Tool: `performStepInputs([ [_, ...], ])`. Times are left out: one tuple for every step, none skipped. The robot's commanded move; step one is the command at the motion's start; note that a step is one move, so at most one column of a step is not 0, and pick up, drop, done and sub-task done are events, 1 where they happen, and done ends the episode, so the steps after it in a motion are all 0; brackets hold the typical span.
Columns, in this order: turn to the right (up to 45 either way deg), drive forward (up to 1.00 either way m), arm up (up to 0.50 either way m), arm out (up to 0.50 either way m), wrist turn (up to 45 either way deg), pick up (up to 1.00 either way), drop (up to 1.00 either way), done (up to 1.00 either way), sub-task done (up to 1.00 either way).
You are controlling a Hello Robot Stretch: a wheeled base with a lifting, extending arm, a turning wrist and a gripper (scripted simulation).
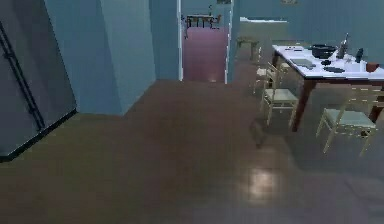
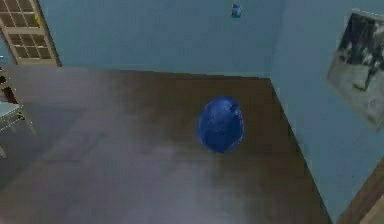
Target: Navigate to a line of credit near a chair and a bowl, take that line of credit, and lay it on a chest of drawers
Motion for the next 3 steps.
performStepInputs([
  [0.0, 1.00, 0.00, 0.00, 0.0, 0.00, 0.00, 0.00, 0.00],
  [0.0, 1.00, 0.00, 0.00, 0.0, 0.00, 0.00, 0.00, 0.00],
  [3.0, 0.00, 0.00, 0.00, 0.0, 0.00, 0.00, 0.00, 0.00],
])
